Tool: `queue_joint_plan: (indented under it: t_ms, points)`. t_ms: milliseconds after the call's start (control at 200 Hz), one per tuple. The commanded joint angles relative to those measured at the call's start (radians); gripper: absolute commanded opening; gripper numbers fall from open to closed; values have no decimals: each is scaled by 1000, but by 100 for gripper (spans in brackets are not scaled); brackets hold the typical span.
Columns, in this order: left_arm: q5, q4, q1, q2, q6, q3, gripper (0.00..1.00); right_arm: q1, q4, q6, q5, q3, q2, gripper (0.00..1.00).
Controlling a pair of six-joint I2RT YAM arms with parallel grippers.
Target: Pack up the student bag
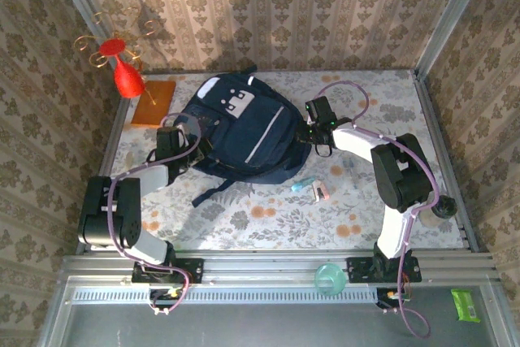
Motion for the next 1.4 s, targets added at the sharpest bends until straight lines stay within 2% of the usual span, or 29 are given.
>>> queue_joint_plan:
  t_ms: [0,105,285,465,615,670,725,910,1055,1240,1395]
  points:
    - [37,37,-12,36,0,-15,29,-10,-21,-12,-18,26,29,25]
    - [50,81,-18,31,-21,-42,15,-16,-41,-22,-13,42,24,29]
    - [65,141,-42,-11,-85,-87,0,-34,-125,-58,47,91,-37,45]
    - [45,152,-65,-48,-138,-116,0,-11,-223,-84,162,99,-168,54]
    - [34,163,-73,-76,-188,-143,0,92,-255,-67,260,28,-311,61]
    - [33,162,-77,-87,-202,-152,0,145,-241,-34,246,-1,-344,62]
    - [31,161,-83,-96,-217,-160,0,210,-189,10,171,-32,-356,63]
    - [17,150,-88,-134,-237,-174,0,432,17,194,-40,-23,-242,63]
    - [4,133,-88,-159,-232,-176,0,527,168,312,-117,40,-83,58]
    - [7,130,-88,-172,-228,-180,0,569,235,424,-92,113,71,47]
    - [8,132,-88,-178,-228,-184,0,570,241,475,-35,148,142,45]
